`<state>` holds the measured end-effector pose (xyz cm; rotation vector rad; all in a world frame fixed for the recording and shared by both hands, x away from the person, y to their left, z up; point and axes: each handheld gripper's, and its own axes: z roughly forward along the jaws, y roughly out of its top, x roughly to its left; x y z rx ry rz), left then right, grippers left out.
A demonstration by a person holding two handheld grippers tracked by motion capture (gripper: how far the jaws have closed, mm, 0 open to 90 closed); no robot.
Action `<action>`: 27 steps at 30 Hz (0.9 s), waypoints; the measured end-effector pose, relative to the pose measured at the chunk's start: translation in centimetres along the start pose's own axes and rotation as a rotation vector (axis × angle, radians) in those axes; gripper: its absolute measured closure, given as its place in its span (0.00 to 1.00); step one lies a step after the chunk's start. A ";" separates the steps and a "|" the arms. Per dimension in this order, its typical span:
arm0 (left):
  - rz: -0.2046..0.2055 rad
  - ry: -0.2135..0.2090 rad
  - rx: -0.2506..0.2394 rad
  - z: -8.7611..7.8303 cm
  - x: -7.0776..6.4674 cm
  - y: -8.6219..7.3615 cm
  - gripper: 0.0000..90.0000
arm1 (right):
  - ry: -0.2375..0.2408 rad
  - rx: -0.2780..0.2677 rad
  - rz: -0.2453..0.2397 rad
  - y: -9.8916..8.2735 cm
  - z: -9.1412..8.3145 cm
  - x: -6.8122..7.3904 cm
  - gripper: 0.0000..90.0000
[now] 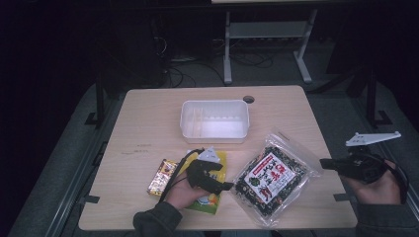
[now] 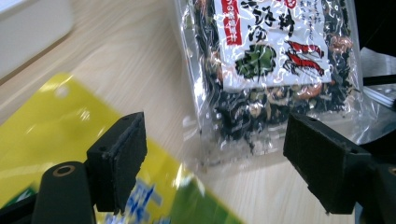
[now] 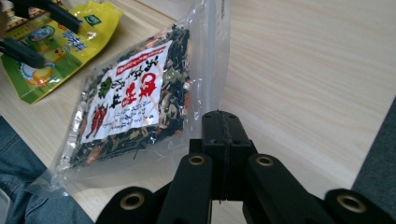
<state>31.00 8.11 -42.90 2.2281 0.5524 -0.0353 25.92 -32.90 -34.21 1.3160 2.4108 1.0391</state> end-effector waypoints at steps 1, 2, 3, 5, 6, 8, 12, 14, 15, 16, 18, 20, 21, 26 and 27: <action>0.002 -0.002 0.004 0.4 0.1 0.3 0.24 | -0.001 -0.006 -0.006 0.2 -0.3 0.2 1.00; 0.001 -0.007 0.009 0.7 0.2 0.7 0.24 | 0.001 -0.015 -0.015 0.4 -0.7 0.3 1.00; -0.002 -0.017 0.012 1.1 0.3 1.0 0.24 | 0.004 -0.022 -0.021 0.6 -1.0 0.4 1.00; -0.003 -0.043 0.017 1.8 0.5 1.6 0.25 | 0.012 -0.036 -0.032 0.9 -1.5 0.7 1.00; -0.007 -0.055 0.022 2.2 0.6 1.9 0.25 | 0.016 -0.042 -0.045 1.2 -1.8 0.9 1.00; -0.006 -0.070 0.031 2.8 0.8 2.4 0.25 | 0.017 -0.049 -0.063 1.7 -2.2 1.2 1.00; -0.029 -0.130 0.035 4.0 1.4 3.3 0.27 | 0.028 -0.068 -0.100 2.8 -3.0 2.0 1.00; -0.038 -0.149 0.045 4.4 1.7 3.5 0.28 | 0.036 -0.074 -0.109 3.2 -3.2 2.1 1.00; -0.043 -0.168 0.050 4.6 1.9 3.6 0.29 | 0.040 -0.076 -0.111 3.4 -3.2 2.2 1.00; -0.053 -0.189 0.049 4.9 2.0 3.7 0.29 | 0.044 -0.081 -0.116 3.5 -3.2 2.2 1.00; -0.073 -0.225 0.057 5.1 2.3 3.6 0.31 | 0.052 -0.087 -0.120 3.8 -3.2 2.2 1.00; -0.073 -0.250 0.070 5.3 2.4 3.6 0.35 | 0.063 -0.091 -0.115 3.9 -3.0 2.1 1.00; -0.076 -0.268 0.077 5.3 2.5 3.5 0.39 | 0.069 -0.093 -0.114 3.9 -2.9 1.9 1.00; -0.071 -0.312 0.089 4.9 2.6 3.4 0.56 | 0.082 -0.097 -0.093 3.9 -2.4 1.3 1.00; -0.069 -0.322 0.090 4.8 2.6 3.3 0.59 | 0.085 -0.100 -0.091 3.9 -2.4 1.2 1.00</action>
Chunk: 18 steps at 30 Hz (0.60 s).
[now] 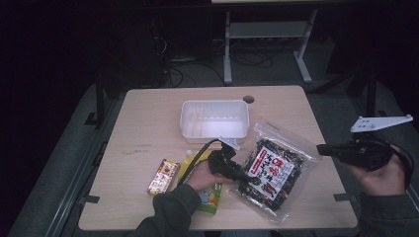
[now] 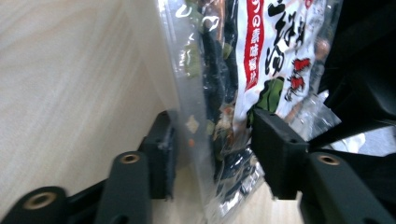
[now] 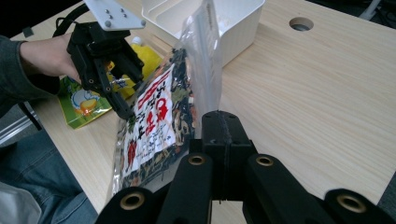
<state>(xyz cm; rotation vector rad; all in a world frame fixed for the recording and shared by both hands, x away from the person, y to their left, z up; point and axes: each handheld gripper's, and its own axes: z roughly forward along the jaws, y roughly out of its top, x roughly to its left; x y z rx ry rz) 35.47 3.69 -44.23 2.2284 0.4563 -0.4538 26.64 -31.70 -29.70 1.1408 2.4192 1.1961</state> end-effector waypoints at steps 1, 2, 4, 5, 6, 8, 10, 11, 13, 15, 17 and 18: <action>0.009 -0.004 -0.005 -0.1 -0.1 -0.1 0.63 | 0.001 -0.004 0.003 0.0 0.0 -0.1 1.00; 0.018 -0.008 -0.011 -0.2 -0.2 -0.1 0.66 | 0.002 -0.005 0.008 0.0 0.0 -0.3 1.00; 0.032 -0.013 -0.014 -0.3 -0.4 -0.1 0.71 | 0.006 -0.007 0.014 -0.1 0.1 -0.5 1.00; 0.037 -0.014 -0.014 -0.3 -0.5 -0.1 0.74 | 0.003 -0.006 0.015 -0.1 0.2 -0.7 1.00; 0.041 -0.013 -0.015 -0.3 -0.5 -0.1 0.76 | -0.001 -0.003 0.018 -0.1 0.3 -0.8 1.00; 0.050 0.001 -0.016 -0.4 -0.6 -0.1 0.77 | 0.002 -0.004 0.026 -0.1 0.5 -1.0 1.00; 0.054 0.007 -0.020 -0.5 -0.7 -0.2 0.78 | 0.004 -0.006 0.031 -0.1 0.7 -1.4 1.00; 0.060 0.013 -0.023 -0.5 -0.8 -0.2 0.78 | 0.005 -0.008 0.033 -0.1 0.8 -1.5 1.00; 0.069 0.021 -0.023 -0.5 -0.9 -0.3 0.78 | 0.010 -0.014 0.038 -0.2 0.9 -1.7 0.99; 0.078 0.028 -0.020 -0.6 -1.0 -0.3 0.79 | 0.022 -0.035 0.056 -0.5 1.1 -2.0 0.88; 0.080 0.037 -0.018 -0.6 -1.0 -0.4 0.79 | 0.016 -0.060 0.077 -1.0 1.2 -2.3 0.77; 0.081 0.041 -0.020 -0.6 -1.0 -0.4 0.79 | 0.020 -0.071 0.090 -1.2 1.3 -2.5 0.74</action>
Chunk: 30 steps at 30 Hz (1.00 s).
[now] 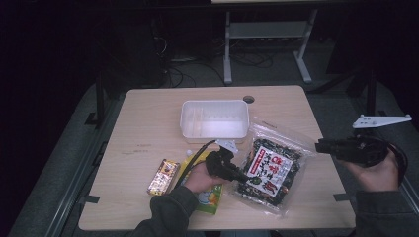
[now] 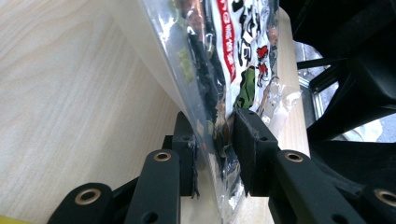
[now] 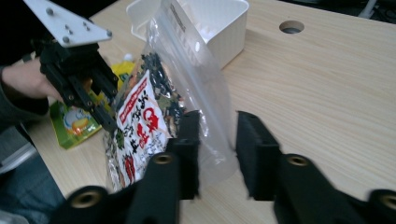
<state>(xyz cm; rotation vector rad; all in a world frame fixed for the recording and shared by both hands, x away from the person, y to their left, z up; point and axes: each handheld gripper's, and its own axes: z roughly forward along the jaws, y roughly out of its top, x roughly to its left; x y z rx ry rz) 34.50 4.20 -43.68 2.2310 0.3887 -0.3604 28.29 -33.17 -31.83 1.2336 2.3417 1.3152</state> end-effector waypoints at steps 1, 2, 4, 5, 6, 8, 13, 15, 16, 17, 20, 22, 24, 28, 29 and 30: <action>-0.002 0.002 -0.003 0.0 0.0 -0.1 0.79 | 0.003 -0.010 0.010 -0.3 0.1 -0.2 0.71; -0.002 0.003 -0.003 0.0 0.0 -0.1 0.79 | -0.004 -0.015 0.021 -0.6 0.3 -0.3 0.65; 0.002 0.010 0.004 0.0 0.0 -0.2 0.78 | -0.005 -0.015 0.044 -1.4 0.8 -0.6 0.61; 0.003 0.014 0.003 0.1 0.0 -0.2 0.78 | -0.007 -0.014 0.052 -1.9 1.1 -0.7 0.58; 0.005 0.015 0.004 0.1 0.0 -0.3 0.78 | -0.006 -0.015 0.059 -2.3 1.4 -0.8 0.55; 0.005 0.015 0.003 0.1 0.0 -0.3 0.78 | 0.006 -0.013 0.073 -3.0 2.0 -0.9 0.52; 0.012 0.022 0.002 0.0 -0.1 -0.3 0.78 | 0.032 0.004 0.096 -4.3 3.5 -1.0 0.48; 0.013 0.026 0.004 0.0 -0.1 -0.4 0.78 | 0.050 0.005 0.099 -4.6 4.2 -0.9 0.47; 0.012 0.027 0.004 0.0 -0.1 -0.4 0.78 | 0.059 0.009 0.101 -4.7 4.4 -0.9 0.47; 0.012 0.027 0.004 0.0 -0.1 -0.4 0.78 | 0.064 0.013 0.100 -4.9 4.7 -0.8 0.47; 0.013 0.030 0.003 0.0 -0.1 -0.4 0.78 | 0.076 0.015 0.103 -5.1 5.1 -0.6 0.46; 0.015 0.032 0.003 0.0 -0.1 -0.4 0.78 | 0.088 0.017 0.109 -5.3 5.5 -0.6 0.46; 0.014 0.032 0.003 0.0 -0.2 -0.4 0.78 | 0.096 0.018 0.115 -5.5 5.8 -0.6 0.46; 0.020 0.033 0.004 -0.1 -0.2 -0.4 0.78 | 0.115 0.015 0.127 -5.9 6.4 -0.6 0.45; 0.021 0.034 0.003 -0.1 -0.2 -0.4 0.78 | 0.122 0.016 0.130 -6.0 6.5 -0.7 0.45; 0.019 0.034 0.003 0.0 -0.2 -0.4 0.78 | 0.129 0.015 0.135 -6.1 6.7 -0.7 0.45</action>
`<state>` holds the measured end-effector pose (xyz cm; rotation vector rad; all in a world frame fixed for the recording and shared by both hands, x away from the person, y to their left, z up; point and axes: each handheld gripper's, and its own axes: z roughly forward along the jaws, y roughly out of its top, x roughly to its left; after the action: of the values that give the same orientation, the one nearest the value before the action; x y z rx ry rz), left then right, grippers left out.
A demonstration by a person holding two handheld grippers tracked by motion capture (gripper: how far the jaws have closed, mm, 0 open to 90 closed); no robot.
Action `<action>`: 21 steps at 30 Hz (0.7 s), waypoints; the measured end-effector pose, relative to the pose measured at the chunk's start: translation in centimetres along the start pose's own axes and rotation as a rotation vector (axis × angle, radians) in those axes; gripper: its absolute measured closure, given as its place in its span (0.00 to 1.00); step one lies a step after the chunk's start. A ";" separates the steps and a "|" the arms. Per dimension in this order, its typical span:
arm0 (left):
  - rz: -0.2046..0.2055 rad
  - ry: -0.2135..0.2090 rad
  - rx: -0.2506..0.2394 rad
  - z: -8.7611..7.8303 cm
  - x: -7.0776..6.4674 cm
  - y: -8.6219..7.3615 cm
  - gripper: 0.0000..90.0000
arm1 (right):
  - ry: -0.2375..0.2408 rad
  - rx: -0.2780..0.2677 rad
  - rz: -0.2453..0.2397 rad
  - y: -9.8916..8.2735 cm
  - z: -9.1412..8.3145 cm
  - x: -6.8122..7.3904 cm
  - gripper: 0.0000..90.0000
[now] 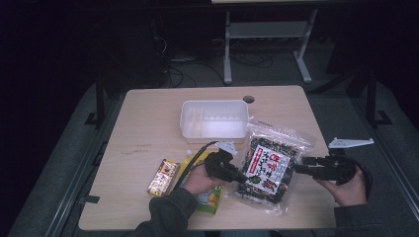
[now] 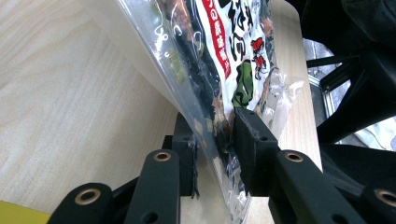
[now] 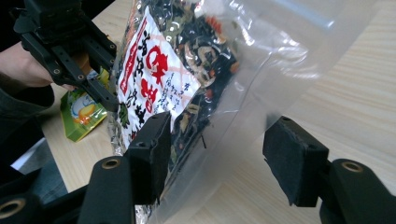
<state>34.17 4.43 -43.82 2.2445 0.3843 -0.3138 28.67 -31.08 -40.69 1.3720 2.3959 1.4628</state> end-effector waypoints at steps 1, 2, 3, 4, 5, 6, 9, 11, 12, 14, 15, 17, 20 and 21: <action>0.001 0.000 0.000 0.0 0.0 0.0 0.78 | 0.006 0.000 0.003 -0.1 0.2 0.0 0.45; 0.001 0.000 -0.001 0.0 0.0 0.0 0.78 | 0.012 0.000 0.006 -0.2 0.4 -0.1 0.45; 0.001 0.001 -0.002 0.0 0.0 0.0 0.78 | 0.019 -0.002 0.008 -0.2 0.6 -0.1 0.45; 0.001 0.001 -0.003 0.0 0.0 0.0 0.78 | 0.027 -0.002 0.009 -0.3 0.8 -0.2 0.46; 0.001 0.002 -0.004 0.0 -0.1 0.0 0.78 | 0.033 0.001 0.010 -0.4 1.1 -0.2 0.46; 0.001 0.002 -0.004 0.0 -0.1 0.0 0.78 | 0.041 0.002 0.012 -0.4 1.3 -0.2 0.46; 0.010 0.002 -0.003 0.0 -0.1 -0.1 0.78 | 0.068 -0.001 0.020 -0.3 1.8 -0.2 0.48; 0.018 -0.001 -0.002 -0.1 -0.1 -0.1 0.79 | 0.082 -0.004 0.027 -0.2 2.0 -0.1 0.50; 0.020 -0.004 -0.005 -0.2 -0.1 -0.2 0.79 | 0.086 -0.007 0.029 -0.2 2.0 -0.1 0.51; 0.021 -0.007 -0.005 -0.2 -0.1 -0.3 0.79 | 0.101 -0.023 0.036 0.0 2.0 -0.1 0.53; 0.021 -0.006 -0.005 -0.2 -0.1 -0.3 0.79 | 0.107 -0.027 0.039 0.1 2.0 -0.1 0.53; 0.027 -0.007 -0.007 -0.3 -0.1 -0.3 0.79 | 0.121 -0.035 0.035 0.3 2.1 0.1 0.57; 0.032 -0.009 -0.016 -0.4 -0.2 -0.2 0.80 | 0.141 -0.038 0.018 0.7 2.1 0.6 0.60; 0.034 -0.010 -0.017 -0.5 -0.2 -0.2 0.80 | 0.149 -0.040 0.012 0.8 2.1 0.7 0.62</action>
<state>33.95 4.89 -43.57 2.2297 0.3422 -0.3027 29.63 -28.93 -41.01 1.3164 2.4319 1.6627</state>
